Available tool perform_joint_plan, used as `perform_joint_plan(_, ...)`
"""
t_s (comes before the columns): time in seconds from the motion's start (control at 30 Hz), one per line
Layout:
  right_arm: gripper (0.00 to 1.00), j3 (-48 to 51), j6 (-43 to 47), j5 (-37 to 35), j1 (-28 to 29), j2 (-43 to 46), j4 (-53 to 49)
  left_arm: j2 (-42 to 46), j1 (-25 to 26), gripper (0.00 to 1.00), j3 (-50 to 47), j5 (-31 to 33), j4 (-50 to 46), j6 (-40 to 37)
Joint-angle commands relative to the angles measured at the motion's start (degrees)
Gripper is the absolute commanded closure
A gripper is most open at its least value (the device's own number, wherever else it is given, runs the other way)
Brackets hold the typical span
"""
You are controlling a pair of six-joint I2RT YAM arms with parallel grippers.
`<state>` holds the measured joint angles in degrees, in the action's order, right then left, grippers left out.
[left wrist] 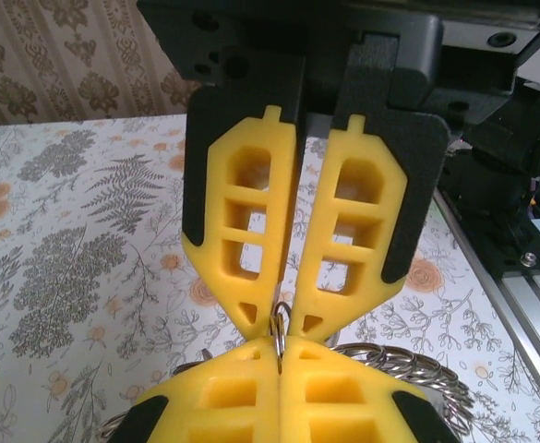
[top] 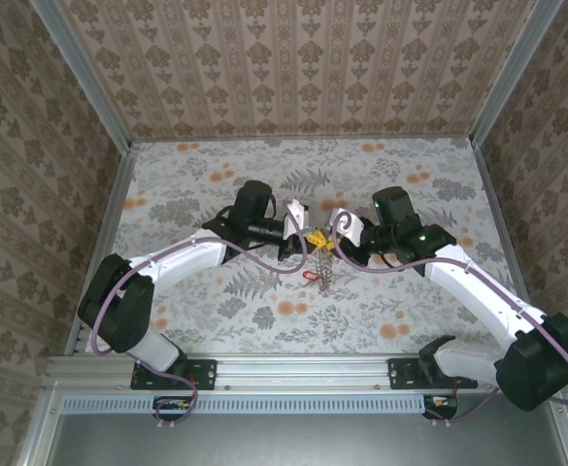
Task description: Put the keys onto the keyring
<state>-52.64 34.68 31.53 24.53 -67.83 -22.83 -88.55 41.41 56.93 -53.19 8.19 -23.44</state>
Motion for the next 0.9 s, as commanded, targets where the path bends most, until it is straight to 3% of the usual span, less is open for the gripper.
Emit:
perform_joint_plan(0.0,0.87,1.2,-1.2,2.9,-1.1,0.4,2.5,1.7,-0.1,1.00,-0.2,-6.4,7.9,3.6)
perform_joint_plan(0.13,0.99,0.8,-1.6,3.6,-1.9,0.5,2.6,1.7,-0.4,1.00,-0.8,-5.8,8.3,4.3)
perform_joint_plan(0.2,1.00,0.2,-1.1,3.3,-2.0,0.5,1.5,1.8,-0.5,0.97,-0.7,-4.2,6.2,3.0)
perform_joint_plan(0.33,1.00,-1.8,0.0,1.7,-1.9,0.1,-2.2,1.7,0.0,0.85,2.4,1.7,-6.8,-5.0)
perform_joint_plan(0.5,1.00,-4.3,2.0,-1.1,-0.8,-0.6,-7.1,0.7,0.8,0.84,6.5,6.2,-17.8,-12.2)
perform_joint_plan(0.87,1.00,-6.3,2.3,-1.6,0.6,-0.6,-7.7,-0.8,1.1,0.79,8.6,4.5,-16.0,-11.4)
